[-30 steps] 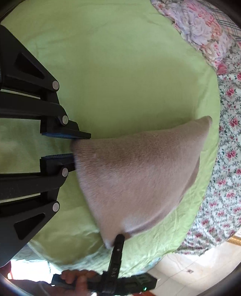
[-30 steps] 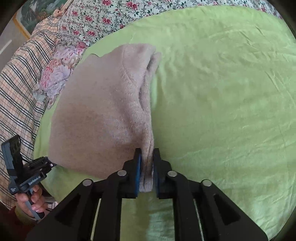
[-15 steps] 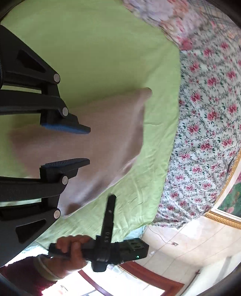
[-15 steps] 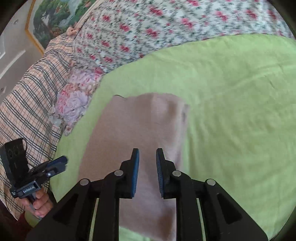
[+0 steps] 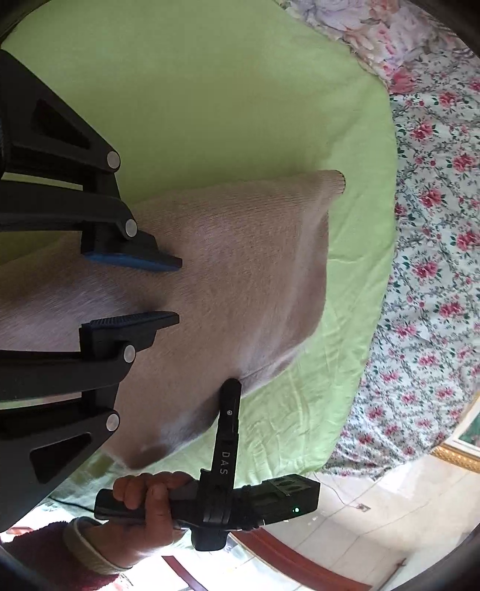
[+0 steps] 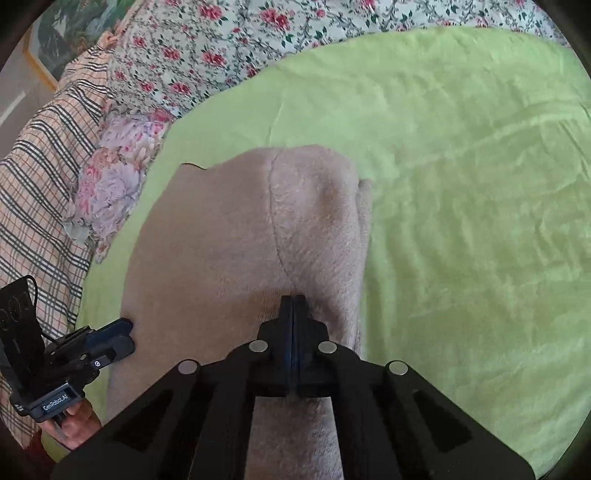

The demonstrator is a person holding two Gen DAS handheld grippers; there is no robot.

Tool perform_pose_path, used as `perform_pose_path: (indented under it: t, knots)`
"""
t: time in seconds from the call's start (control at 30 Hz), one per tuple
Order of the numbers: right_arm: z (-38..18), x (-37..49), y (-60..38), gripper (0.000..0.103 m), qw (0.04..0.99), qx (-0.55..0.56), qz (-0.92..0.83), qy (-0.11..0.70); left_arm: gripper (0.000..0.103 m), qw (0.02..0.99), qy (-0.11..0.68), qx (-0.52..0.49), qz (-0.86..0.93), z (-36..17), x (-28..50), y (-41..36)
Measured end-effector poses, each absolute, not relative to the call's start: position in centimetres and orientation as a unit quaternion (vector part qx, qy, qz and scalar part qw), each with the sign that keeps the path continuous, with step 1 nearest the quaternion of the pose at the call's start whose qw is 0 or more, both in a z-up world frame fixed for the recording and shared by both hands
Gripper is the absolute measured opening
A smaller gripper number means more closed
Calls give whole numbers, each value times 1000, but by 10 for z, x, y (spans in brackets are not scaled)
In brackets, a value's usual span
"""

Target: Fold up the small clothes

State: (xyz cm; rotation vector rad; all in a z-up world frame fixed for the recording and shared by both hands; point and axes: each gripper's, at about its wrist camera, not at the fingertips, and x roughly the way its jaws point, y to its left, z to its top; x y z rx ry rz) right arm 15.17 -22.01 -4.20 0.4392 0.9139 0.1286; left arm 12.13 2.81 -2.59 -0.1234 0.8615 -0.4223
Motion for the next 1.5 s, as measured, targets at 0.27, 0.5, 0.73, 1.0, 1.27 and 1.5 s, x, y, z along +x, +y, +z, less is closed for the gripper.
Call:
perform_pose_path:
  t: [0.27,0.5,0.73,1.0,1.27,1.5]
  knots:
    - [-58,81,-202,4,868,173,87,457,22,869,427,-50,-244,-39,44,31]
    - [-78,68,-223,0,865,198,52,458,19,861,454,-61,-223,-68,38,29]
    - [-47,78,-220,10,874,203,52,438,20,859,457,-63,-222,-70,41,32]
    - [-28,160,-271,54,873,287,56,390,22,868,442,-69,-217,-46,40,38]
    - [-55,233,-276,8,851,292,53,433,28,874,443,-97,-172,-43,70,55]
    - [-66,231,-275,8,864,251,14,437,30,876,445,-104,-156,-57,76,52]
